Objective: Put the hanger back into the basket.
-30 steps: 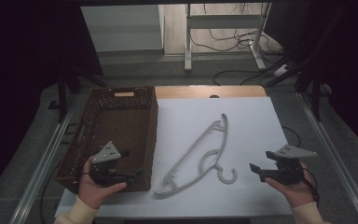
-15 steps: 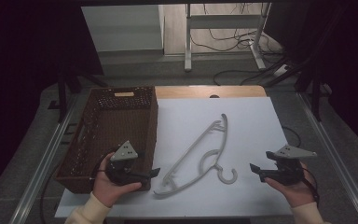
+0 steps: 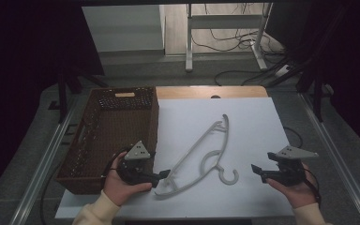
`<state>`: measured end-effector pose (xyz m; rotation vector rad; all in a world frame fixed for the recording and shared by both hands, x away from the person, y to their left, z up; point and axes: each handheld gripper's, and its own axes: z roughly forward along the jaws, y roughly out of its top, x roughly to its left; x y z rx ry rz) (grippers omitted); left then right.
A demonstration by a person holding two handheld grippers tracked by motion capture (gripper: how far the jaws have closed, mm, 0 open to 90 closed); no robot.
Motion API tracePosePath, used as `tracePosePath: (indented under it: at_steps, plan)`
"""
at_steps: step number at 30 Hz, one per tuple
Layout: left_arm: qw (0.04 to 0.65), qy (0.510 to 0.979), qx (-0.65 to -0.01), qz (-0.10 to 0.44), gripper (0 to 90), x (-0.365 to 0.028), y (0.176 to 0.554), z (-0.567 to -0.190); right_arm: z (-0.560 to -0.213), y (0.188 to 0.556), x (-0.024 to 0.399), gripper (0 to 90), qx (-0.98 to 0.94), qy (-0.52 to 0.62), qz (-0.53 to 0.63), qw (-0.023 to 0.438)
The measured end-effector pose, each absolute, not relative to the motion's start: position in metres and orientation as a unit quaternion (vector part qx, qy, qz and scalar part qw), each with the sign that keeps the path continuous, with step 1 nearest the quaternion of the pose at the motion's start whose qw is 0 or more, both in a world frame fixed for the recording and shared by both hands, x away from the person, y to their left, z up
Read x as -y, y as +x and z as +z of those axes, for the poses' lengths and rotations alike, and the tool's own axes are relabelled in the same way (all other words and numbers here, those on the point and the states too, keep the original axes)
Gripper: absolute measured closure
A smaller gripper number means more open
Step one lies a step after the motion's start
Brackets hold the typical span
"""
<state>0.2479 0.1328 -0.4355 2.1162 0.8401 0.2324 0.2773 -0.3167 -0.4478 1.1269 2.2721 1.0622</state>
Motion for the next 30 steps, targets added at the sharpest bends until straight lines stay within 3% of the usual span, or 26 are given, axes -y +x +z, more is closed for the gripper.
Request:
tracePosePath:
  at_steps: [30]
  plan:
    - [0.397,0.864,-0.304,0.064,18.3,-0.095,0.253,-0.444,-0.449,0.278,0.318,21.3,-0.810,0.405,0.376,0.195]
